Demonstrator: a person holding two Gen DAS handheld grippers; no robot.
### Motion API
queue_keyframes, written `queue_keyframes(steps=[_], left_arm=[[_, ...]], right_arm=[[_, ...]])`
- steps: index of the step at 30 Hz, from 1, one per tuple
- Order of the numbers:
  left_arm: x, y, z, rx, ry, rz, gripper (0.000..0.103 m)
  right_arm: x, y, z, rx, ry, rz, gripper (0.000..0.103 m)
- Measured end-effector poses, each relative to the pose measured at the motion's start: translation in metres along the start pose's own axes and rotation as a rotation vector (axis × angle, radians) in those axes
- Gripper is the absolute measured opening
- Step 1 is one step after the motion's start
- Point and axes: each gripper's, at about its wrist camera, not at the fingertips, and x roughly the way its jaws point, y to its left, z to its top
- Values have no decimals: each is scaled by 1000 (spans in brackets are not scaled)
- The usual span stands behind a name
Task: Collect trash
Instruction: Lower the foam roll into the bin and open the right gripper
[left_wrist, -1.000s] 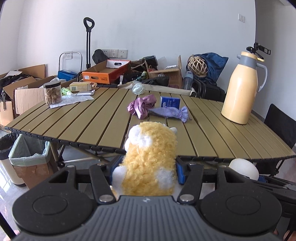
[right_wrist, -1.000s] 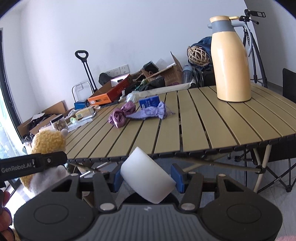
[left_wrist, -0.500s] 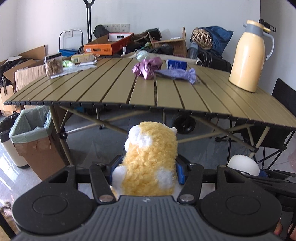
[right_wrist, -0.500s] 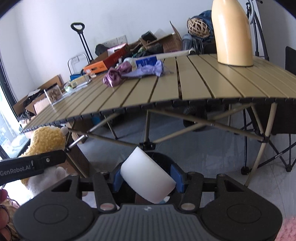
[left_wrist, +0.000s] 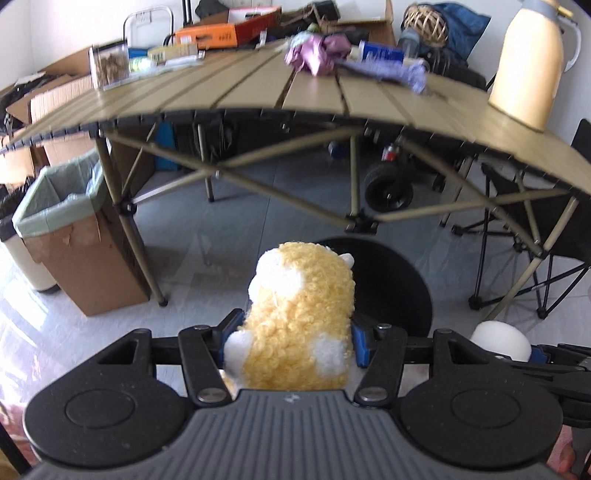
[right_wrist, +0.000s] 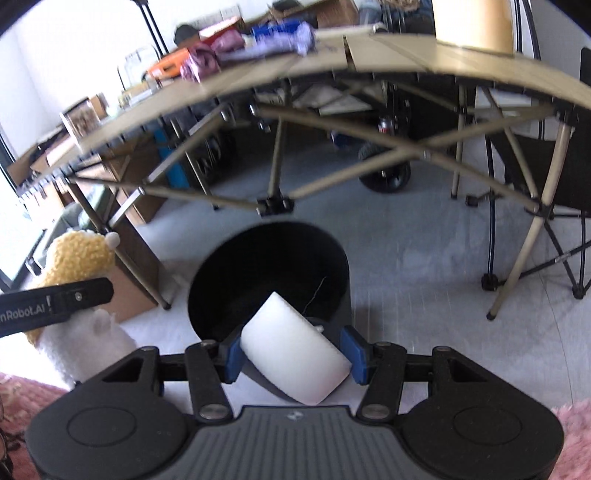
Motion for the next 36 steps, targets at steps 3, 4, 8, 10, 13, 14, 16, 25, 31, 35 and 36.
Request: queue_keyframes(steps=[3, 4, 8, 10, 13, 14, 16, 25, 31, 35, 36], left_arm=[[14, 5, -4, -9, 37, 7, 58], [19, 7, -5, -13, 49, 8, 58], [36, 11, -10, -20, 97, 14, 58], [44, 13, -13, -21, 122, 18, 58], [54, 16, -15, -24, 146, 26, 58], [57, 18, -15, -27, 154, 29, 58], [63, 22, -15, -39, 170, 39, 58], [88, 36, -14, -75, 232, 66, 58], [97, 45, -13, -96, 248, 79, 58], [103, 54, -13, -115, 264, 88, 58], [104, 56, -13, -119, 268, 88, 58]], right_arm=[[13, -6, -6, 9, 43, -20, 53], [17, -7, -8, 13, 56, -25, 53], [29, -14, -12, 27, 97, -43, 53], [34, -15, -13, 35, 112, -50, 53], [42, -18, -14, 44, 134, -54, 53], [44, -18, -14, 45, 141, -54, 53], [50, -19, -13, 46, 154, -54, 53], [62, -15, 2, 30, 157, -41, 53], [74, 1, 19, -19, 152, -29, 53], [85, 11, 30, -41, 159, -20, 53], [88, 14, 33, -45, 162, -18, 53]])
